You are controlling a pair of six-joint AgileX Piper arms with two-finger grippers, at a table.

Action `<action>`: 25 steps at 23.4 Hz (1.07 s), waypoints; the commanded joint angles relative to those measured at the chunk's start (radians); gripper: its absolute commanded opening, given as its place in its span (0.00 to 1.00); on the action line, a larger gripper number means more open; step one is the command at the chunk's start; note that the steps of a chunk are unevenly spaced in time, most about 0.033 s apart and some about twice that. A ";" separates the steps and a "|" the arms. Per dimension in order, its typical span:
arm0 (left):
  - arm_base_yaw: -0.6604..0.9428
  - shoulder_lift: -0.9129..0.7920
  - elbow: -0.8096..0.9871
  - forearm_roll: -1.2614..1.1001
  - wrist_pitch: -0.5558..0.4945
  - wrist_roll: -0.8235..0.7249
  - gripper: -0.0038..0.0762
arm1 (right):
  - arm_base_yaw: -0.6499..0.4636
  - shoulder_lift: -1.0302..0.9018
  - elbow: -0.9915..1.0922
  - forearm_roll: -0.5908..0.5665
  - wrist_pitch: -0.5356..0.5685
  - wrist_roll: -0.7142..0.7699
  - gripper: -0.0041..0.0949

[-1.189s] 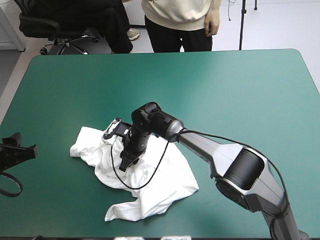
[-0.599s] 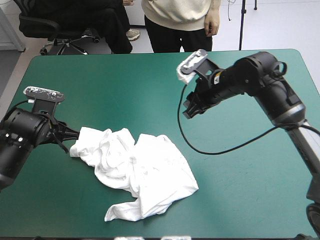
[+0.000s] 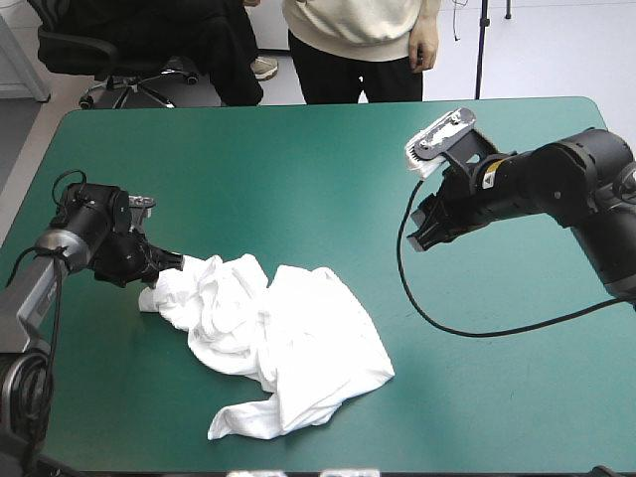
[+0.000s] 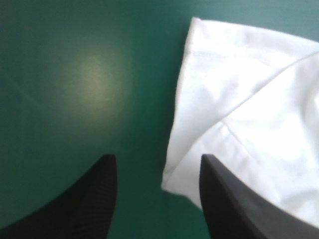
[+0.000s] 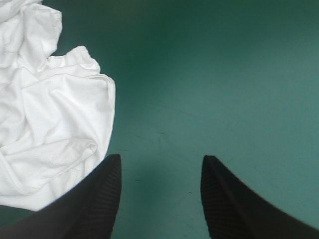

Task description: Fold the cloth

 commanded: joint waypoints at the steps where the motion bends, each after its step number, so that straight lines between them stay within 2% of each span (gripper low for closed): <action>1: 0.066 0.024 -0.022 -0.134 -0.022 0.049 0.52 | -0.008 -0.051 -0.020 -0.051 0.000 0.027 0.51; 5: 0.107 0.054 -0.022 -0.258 -0.023 0.126 0.52 | -0.008 -0.087 -0.006 -0.101 0.000 0.043 0.51; 12: 0.105 0.105 -0.018 -0.261 -0.023 0.132 0.52 | -0.008 -0.132 0.169 -0.160 -0.009 0.084 0.50; 16: 0.100 0.154 -0.018 -0.364 -0.022 0.188 0.50 | -0.008 -0.162 0.344 -0.182 -0.130 0.124 0.50; 18: 0.089 0.154 -0.018 -0.360 -0.033 0.216 0.38 | -0.008 -0.174 0.401 -0.184 -0.167 0.136 0.50; 19: 0.084 0.154 -0.018 -0.354 -0.036 0.223 0.20 | -0.008 -0.180 0.428 -0.184 -0.174 0.138 0.50; 20: 0.084 0.154 -0.018 -0.356 -0.041 0.231 0.09 | -0.008 -0.183 0.437 -0.184 -0.174 0.138 0.50; 21: 0.084 0.154 -0.018 -0.363 -0.049 0.236 0.03 | -0.008 -0.190 0.450 -0.181 -0.174 0.138 0.50; 25: 0.084 0.154 -0.018 -0.363 -0.055 0.242 0.03 | -0.008 -0.208 0.456 -0.134 -0.147 0.124 0.50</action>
